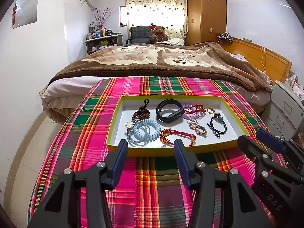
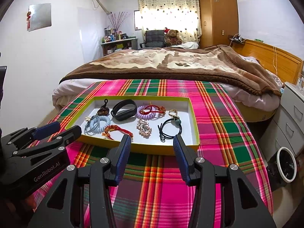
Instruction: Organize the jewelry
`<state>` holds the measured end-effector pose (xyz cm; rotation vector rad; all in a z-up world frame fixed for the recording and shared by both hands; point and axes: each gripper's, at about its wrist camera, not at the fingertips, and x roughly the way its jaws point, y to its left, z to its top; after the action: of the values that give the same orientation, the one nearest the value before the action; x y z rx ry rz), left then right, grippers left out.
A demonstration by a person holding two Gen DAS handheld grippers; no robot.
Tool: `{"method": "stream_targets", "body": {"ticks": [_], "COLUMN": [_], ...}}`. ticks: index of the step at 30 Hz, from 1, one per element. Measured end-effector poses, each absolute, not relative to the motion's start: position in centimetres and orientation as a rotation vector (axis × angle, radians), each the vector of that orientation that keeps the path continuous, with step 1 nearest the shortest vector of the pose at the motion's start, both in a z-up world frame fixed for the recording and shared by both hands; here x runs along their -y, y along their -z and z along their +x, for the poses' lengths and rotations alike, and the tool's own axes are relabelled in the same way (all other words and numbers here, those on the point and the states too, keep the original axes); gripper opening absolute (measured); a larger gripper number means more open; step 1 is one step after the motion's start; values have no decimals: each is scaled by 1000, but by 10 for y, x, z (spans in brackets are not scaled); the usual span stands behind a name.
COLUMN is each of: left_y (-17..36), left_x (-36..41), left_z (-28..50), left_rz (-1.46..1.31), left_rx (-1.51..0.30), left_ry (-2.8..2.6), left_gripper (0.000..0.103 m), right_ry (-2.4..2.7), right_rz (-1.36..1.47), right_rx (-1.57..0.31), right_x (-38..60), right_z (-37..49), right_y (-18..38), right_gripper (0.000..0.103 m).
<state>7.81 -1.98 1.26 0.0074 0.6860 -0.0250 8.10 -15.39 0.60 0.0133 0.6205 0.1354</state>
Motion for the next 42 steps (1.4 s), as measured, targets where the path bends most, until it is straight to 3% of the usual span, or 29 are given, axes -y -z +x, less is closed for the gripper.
{"method": "stream_targets", "body": {"ticks": [42], "left_y": [-12], "left_x": [14], "left_z": [77], "left_rz": [-8], "left_rx": [-684], "left_ry": [11], "left_gripper": [52], "right_ry": [-136], "right_rz": [23], "right_rx": [-621], "right_x": [152], "right_z": [82], "right_y": [-4], "right_gripper": [47]}}
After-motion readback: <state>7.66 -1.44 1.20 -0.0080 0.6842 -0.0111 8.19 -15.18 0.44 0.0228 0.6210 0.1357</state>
